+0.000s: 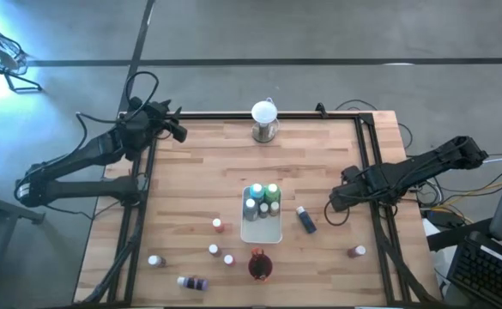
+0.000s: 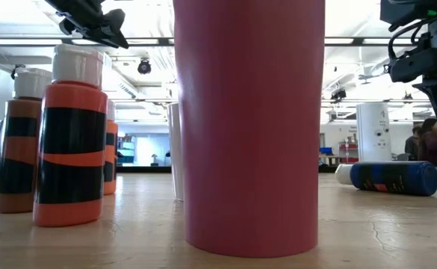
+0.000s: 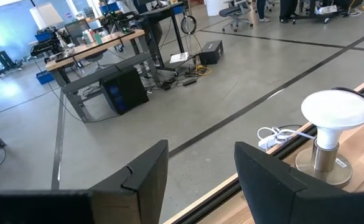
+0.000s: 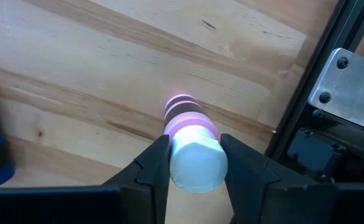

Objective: Pick & Place Paint Supplies
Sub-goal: Put the pink paint bottle into the white bin

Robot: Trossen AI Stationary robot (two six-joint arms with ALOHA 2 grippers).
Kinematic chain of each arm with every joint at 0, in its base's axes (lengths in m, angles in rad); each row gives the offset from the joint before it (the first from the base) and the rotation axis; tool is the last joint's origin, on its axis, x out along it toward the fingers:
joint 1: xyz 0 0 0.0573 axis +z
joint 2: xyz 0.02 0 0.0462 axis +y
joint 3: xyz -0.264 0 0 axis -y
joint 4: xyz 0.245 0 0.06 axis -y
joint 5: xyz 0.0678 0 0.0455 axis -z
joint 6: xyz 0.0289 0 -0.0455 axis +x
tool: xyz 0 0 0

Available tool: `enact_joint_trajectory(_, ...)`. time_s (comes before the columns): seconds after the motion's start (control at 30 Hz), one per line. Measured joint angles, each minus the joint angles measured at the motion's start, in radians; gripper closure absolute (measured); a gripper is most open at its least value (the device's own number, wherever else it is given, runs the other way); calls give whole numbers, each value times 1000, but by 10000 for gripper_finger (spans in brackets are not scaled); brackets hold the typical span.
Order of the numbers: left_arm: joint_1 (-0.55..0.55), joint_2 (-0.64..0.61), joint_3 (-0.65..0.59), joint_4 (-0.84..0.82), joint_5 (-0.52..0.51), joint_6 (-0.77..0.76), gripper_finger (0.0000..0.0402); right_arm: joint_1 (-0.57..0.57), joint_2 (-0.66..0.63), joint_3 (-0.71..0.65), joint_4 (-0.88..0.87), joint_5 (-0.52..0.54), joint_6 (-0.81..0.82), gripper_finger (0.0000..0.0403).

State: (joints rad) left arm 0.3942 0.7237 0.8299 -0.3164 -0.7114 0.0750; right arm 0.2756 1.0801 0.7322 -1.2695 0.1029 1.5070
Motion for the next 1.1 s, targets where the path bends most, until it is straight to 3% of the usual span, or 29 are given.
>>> enact_joint_trajectory(0.53,0,0,0,0,0,0,211,1,2,15,14,-15,-5,290)
enact_joint_trajectory(1.1,0,0,0,0,0,0,211,1,23,246,31,29,-95,290)
